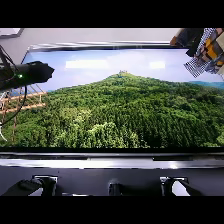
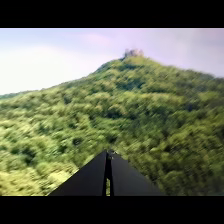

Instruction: Fold the clothes and pants, and hang the long-sleeved shirts on hangers.

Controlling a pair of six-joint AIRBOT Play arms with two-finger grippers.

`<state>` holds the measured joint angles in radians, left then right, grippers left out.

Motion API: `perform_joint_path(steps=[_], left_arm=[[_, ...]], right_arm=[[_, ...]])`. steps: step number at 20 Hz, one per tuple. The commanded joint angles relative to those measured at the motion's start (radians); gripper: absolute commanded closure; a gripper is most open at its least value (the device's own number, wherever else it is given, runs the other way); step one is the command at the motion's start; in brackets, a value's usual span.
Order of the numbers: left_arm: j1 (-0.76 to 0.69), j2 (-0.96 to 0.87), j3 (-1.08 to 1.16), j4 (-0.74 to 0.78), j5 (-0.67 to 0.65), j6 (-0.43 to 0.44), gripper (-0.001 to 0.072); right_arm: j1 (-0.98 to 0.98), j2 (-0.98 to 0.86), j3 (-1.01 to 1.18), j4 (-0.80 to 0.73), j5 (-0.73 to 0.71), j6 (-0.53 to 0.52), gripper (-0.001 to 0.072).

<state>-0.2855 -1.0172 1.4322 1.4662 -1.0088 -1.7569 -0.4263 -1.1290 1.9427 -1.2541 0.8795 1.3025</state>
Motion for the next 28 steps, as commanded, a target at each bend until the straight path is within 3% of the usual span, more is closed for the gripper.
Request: perform_joint_path(steps=[1, 5, 8, 28], left_arm=[[0.008, 0.021, -0.018, 0.096, -0.122, 0.114, 0.0689], [0.061, 0.101, -0.163, 0.095, -0.13, 0.165, 0.0689], [0.068, 0.15, -0.23, 0.11, -0.087, 0.188, 0.0684], [0.068, 0.151, -0.231, 0.109, -0.09, 0.187, 0.0681]], right_arm=[[0.342, -0.024, -0.197, -0.17, 0.169, -0.072, 0.0694], [0.475, 0.067, -0.583, -0.178, 0.264, -0.019, 0.0693], [0.481, 0.117, -0.722, -0.193, 0.297, 0.003, 0.069], [0.481, 0.117, -0.723, -0.198, 0.344, 0.003, 0.0689]])
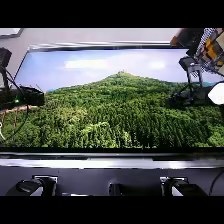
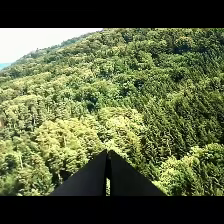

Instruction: Fold the clothes and pants, and hang the long-sleeved shirts on hangers.

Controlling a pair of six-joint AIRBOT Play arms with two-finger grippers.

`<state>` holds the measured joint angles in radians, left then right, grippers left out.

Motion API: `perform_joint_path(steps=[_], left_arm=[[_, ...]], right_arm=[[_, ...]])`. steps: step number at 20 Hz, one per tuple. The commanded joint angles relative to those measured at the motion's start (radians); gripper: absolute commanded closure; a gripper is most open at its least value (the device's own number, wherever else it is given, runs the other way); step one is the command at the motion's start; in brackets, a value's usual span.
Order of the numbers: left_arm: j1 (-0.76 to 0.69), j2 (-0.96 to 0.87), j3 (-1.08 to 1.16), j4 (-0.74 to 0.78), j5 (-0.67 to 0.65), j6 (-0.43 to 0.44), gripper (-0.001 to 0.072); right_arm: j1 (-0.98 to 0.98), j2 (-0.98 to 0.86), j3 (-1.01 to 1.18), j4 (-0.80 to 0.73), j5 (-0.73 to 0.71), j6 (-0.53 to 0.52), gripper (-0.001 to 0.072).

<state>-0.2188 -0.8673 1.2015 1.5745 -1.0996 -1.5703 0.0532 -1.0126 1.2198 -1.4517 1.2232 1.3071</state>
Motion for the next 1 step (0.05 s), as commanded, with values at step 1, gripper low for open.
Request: perform_joint_path(steps=[1], left_arm=[[0.001, 0.001, 0.0, 0.0, 0.0, 0.0, 0.0681]], right_arm=[[0.001, 0.001, 0.0, 0.0, 0.0, -0.002, 0.0689]])
